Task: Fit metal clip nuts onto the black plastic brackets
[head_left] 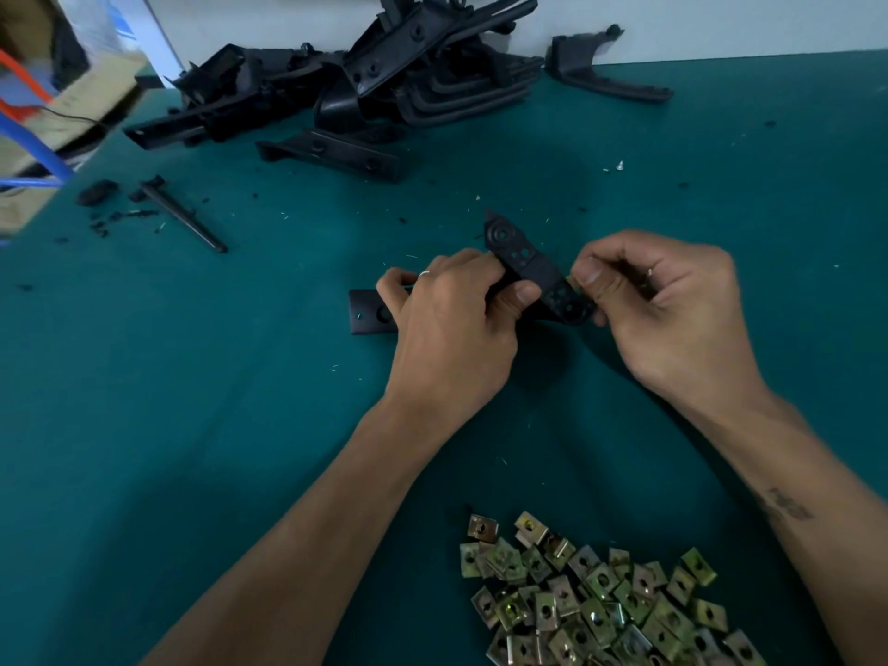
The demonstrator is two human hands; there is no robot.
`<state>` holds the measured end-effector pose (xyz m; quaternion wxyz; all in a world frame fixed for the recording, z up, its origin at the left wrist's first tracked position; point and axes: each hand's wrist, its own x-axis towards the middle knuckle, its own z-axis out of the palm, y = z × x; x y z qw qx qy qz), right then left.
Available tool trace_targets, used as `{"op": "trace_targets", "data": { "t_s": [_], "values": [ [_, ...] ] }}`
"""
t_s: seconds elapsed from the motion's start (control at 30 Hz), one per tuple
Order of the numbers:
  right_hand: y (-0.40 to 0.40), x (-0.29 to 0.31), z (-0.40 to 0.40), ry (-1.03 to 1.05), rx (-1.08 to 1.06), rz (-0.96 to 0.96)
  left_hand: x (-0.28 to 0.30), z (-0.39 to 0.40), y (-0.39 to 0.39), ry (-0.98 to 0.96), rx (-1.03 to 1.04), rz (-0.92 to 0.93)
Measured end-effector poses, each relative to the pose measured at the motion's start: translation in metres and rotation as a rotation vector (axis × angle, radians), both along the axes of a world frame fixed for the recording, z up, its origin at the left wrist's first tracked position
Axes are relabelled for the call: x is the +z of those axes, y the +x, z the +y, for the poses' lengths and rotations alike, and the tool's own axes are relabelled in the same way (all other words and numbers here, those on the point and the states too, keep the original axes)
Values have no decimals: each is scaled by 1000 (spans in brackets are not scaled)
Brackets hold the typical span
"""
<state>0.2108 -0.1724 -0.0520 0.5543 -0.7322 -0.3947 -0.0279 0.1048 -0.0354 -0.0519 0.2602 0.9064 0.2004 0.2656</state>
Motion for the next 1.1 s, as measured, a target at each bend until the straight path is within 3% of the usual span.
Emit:
{"op": "trace_targets", "data": {
  "t_s": [0.23,0.47,0.67,0.87,1.1],
  "values": [
    [0,1,0,-34,23,97,0,1,-1,-23,-6,-11],
    [0,6,-2,-117,-9,-179,0,1,-1,-18,-15,-8],
    [-9,-4,3,2,-36,102,0,2,-2,-48,11,-14],
    [-19,1,0,101,27,47,1,4,-2,-124,47,-48],
    [-26,3,5,-204,58,-177,0,7,-5,-137,95,-37]
  ]
}}
